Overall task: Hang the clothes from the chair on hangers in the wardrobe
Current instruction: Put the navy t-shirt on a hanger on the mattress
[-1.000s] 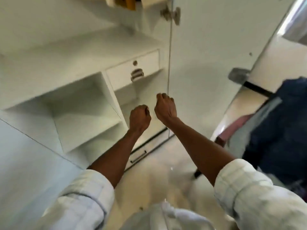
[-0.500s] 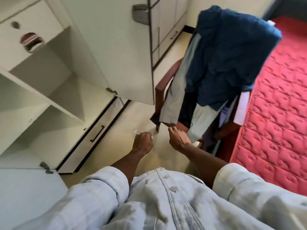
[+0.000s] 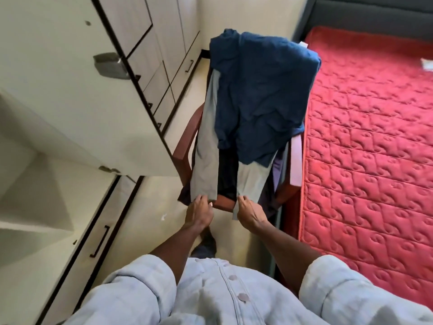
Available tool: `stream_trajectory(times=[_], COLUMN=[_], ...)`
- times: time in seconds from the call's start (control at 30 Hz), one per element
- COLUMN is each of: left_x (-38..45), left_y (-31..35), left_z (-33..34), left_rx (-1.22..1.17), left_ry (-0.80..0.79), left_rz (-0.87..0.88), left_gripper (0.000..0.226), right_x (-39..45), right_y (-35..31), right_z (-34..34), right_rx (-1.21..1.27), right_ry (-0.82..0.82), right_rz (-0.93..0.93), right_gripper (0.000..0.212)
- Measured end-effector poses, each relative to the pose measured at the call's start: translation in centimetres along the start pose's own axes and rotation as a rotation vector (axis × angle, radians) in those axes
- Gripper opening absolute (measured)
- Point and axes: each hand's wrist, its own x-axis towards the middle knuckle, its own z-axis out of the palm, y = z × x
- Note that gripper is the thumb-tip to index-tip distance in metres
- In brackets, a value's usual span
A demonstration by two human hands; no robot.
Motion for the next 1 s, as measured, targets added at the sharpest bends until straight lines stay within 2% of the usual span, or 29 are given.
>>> stream_trajectory(times=[0.1,0.37,0.5,0.67,0.83,1.0], left_x=[4.7,16.7,21.5,26.9,31.8,37.6], left_y=[1.2,5.8,8.5,12.1,16.0,22.5], left_z=[-1.3,-6.9,-8.6,-10.0,-12.1,-15.4], left_rx=[0.016,0.019,-0.031,-0.084,-0.095,-0.092], left_ry=[-0.033,-0.018,-0.015,-0.009,0.077,0.235], left_rz=[0.063,0.225,0.233,0.254,0.265,0.318], left_gripper=[0.037,0.036,0.041,0.041,0.04,0.04], right_x=[3.2,11.7,15.4,21.3,26.9,32.9], right_y=[-0.1,-0.2,0.6,3.6,6.9,10.4], right_z=[-1.9,-9.7,-13.7,-18.7,-24.1,-31.1], right_rx=[0.041,0.11,0.115,0.123,0.103,0.001], right_ry=[0.059,0.204,0.267,0.357,0.429,0.647], right_rz=[0.061,0.177,0.191,0.229,0.188,0.167], right_gripper=[0.024,0.024,0.015,0.014,0.015,0.02])
